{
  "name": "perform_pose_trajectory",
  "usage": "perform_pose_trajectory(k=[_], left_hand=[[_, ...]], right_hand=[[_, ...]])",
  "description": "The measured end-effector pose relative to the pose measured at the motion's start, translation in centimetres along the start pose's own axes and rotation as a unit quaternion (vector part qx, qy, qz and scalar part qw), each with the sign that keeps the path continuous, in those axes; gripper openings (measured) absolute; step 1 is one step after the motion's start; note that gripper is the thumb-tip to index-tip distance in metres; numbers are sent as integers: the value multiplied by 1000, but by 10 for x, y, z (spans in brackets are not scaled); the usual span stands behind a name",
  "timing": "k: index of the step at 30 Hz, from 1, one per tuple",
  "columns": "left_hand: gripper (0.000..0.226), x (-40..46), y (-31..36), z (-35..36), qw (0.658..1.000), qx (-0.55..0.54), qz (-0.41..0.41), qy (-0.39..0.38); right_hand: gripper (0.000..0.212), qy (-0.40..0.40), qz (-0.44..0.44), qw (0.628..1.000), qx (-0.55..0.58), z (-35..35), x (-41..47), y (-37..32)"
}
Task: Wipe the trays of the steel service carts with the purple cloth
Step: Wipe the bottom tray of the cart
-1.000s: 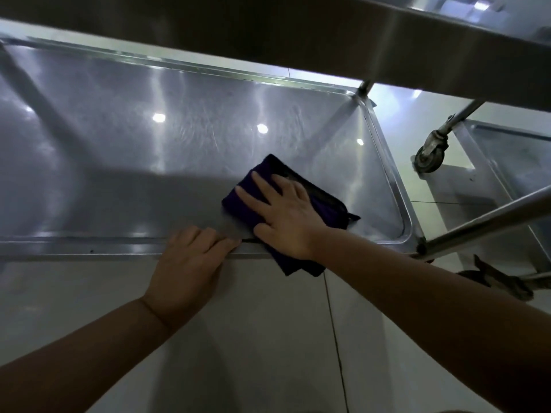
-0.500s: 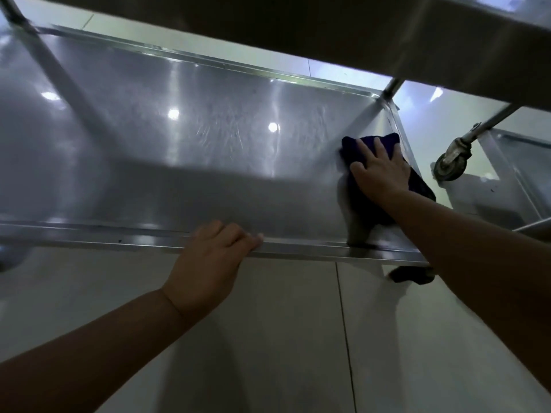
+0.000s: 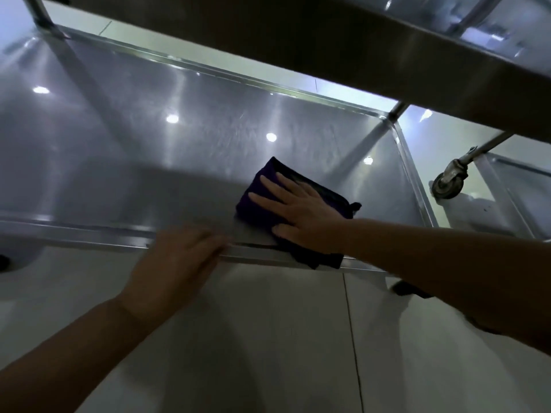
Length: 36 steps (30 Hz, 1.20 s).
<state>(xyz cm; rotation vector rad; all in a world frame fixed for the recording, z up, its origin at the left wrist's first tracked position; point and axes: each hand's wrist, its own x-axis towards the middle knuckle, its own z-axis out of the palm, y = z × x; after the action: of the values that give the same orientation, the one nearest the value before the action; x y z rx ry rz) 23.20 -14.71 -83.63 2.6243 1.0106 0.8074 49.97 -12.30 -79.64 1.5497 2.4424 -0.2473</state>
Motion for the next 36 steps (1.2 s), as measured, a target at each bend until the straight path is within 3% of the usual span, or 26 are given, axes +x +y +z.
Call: perform_pose_trajectory(k=[2,4,9,13,15,17,22,25,27,31,34,36], left_hand=[[35,-22,-28,-19,996,38,-75,32],[36,-40,-51,-34,989,62,-124,59],[41,-56,-67,-40,986,56,-134,86],[32,-43,-68,-31,980,12,-145,132],[30,-43,-70,-28,980,3,-148,135],[29,-45,-71,-28,979,-4,-146,140],[27,-48,-74,-27,983,5,-114,141],[29,-52,-78,-30,985,18,-109,136],[30,-52,-79,-32,986,21,-102,133],[32,-58,-93,-49,990,61,-81,101],[39,-72,-122,-70,976,86,-160,123],[41,-78,-133,-75,972,76,-179,129]], right_hand=[[65,-2,-29,1000,3,-6,2,20],[68,37,15,999,20,-6,7,41],[59,94,324,939,75,-11,29,65],[61,69,450,877,152,-19,60,35],[60,74,440,881,156,-22,77,7],[58,86,381,911,136,-24,91,-31],[62,84,129,985,78,-20,118,-134],[61,80,9,992,94,-24,120,-127],[54,92,-28,992,79,-27,119,-100],[51,122,127,982,73,-28,116,-35],[50,114,289,946,93,-29,104,3],[51,113,348,923,122,-30,102,9]])
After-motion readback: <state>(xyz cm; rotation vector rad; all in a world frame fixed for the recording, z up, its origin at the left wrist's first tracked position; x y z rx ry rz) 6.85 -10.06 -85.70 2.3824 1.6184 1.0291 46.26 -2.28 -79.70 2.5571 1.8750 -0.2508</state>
